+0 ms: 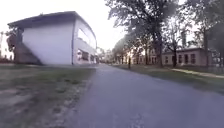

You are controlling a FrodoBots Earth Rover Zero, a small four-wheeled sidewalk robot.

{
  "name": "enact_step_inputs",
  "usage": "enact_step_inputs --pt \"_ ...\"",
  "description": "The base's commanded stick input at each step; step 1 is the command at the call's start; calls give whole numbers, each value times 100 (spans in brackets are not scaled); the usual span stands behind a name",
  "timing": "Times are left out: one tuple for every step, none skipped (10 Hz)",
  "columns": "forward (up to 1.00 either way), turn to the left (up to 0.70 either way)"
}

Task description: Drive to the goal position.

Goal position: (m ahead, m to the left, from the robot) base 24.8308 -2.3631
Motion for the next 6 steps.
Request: enact_step_inputs --pt "70 0" --pt "70 0" --pt "70 0" --pt "70 0" --pt "70 0" --pt "70 0"
